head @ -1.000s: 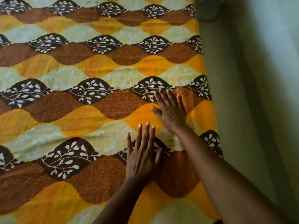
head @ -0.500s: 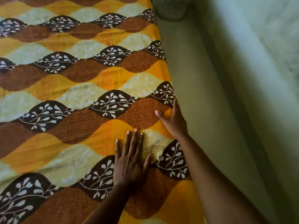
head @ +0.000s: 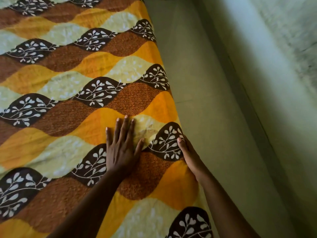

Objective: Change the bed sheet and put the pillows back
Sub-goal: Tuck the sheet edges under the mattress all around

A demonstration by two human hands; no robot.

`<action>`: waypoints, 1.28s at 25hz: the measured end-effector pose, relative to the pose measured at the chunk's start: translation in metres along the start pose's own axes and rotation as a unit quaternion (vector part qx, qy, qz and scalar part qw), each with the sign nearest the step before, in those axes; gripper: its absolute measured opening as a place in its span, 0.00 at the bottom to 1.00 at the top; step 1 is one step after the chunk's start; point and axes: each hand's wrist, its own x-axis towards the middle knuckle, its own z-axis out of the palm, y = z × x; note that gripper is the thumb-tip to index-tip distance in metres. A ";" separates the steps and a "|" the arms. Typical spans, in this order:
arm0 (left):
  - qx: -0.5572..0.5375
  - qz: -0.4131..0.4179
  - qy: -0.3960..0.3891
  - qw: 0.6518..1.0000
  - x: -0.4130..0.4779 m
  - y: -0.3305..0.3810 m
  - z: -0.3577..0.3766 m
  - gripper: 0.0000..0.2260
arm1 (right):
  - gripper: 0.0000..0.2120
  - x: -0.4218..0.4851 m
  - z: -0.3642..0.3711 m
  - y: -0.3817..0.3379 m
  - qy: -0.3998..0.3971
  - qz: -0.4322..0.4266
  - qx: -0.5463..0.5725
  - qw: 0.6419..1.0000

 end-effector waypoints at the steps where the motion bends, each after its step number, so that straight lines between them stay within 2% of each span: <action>1: -0.018 -0.008 0.004 1.000 -0.007 0.004 -0.003 0.31 | 0.50 -0.010 -0.002 0.006 0.035 -0.029 -0.052 0.998; 2: -0.035 -0.018 0.009 0.999 -0.019 0.012 -0.006 0.30 | 0.46 -0.016 -0.001 0.011 0.101 -0.074 -0.114 0.986; 3: -0.047 -0.027 0.014 0.998 -0.038 0.023 -0.006 0.29 | 0.39 -0.019 0.007 0.009 0.173 -0.137 -0.167 0.961; 4: -0.054 -0.030 0.016 0.998 -0.061 0.035 -0.005 0.29 | 0.32 -0.020 0.020 0.006 0.210 -0.208 -0.221 0.929; 6: -0.041 -0.004 0.004 0.999 -0.105 0.054 0.004 0.28 | 0.29 -0.018 0.053 0.005 0.196 -0.293 -0.355 0.866; 7: -0.023 0.013 -0.009 1.000 -0.119 0.058 0.009 0.28 | 0.31 -0.017 0.061 0.010 0.192 -0.300 -0.402 0.844; 8: -0.008 0.016 -0.018 1.000 -0.127 0.058 0.014 0.28 | 0.33 -0.013 0.063 0.018 0.191 -0.287 -0.419 0.840; 10: 0.005 0.004 -0.021 1.000 -0.125 0.055 0.019 0.28 | 0.38 -0.013 0.053 0.029 0.199 -0.216 -0.374 0.880; 13: -0.003 0.002 -0.034 0.999 -0.124 0.053 0.018 0.29 | 0.39 -0.021 0.040 0.041 0.189 -0.087 -0.236 0.949; 16: -0.015 0.007 -0.056 0.998 -0.122 0.052 0.016 0.30 | 0.34 -0.046 0.026 0.049 0.123 -0.009 -0.171 0.977; 19: -0.063 0.001 -0.099 0.993 -0.114 0.047 0.005 0.29 | 0.28 -0.085 0.008 0.059 0.076 0.048 -0.130 0.987; 21: -0.151 -0.013 -0.157 0.976 -0.120 0.048 -0.016 0.26 | 0.24 -0.117 -0.002 0.069 0.078 0.045 -0.150 0.985; 24: -0.292 -0.088 -0.167 0.938 -0.158 0.064 -0.068 0.21 | 0.20 -0.165 -0.019 0.079 0.122 0.020 -0.175 0.977; 26: -0.331 -0.158 -0.188 0.911 -0.195 0.072 -0.092 0.20 | 0.19 -0.193 -0.025 0.081 0.124 -0.004 -0.178 0.976; 29: -0.435 -0.241 -0.194 0.846 -0.250 0.079 -0.123 0.19 | 0.19 -0.240 -0.030 0.075 0.108 -0.034 -0.173 0.978; 32: -0.472 -0.261 -0.180 0.823 -0.285 0.089 -0.141 0.17 | 0.18 -0.271 -0.037 0.074 0.098 -0.047 -0.146 0.983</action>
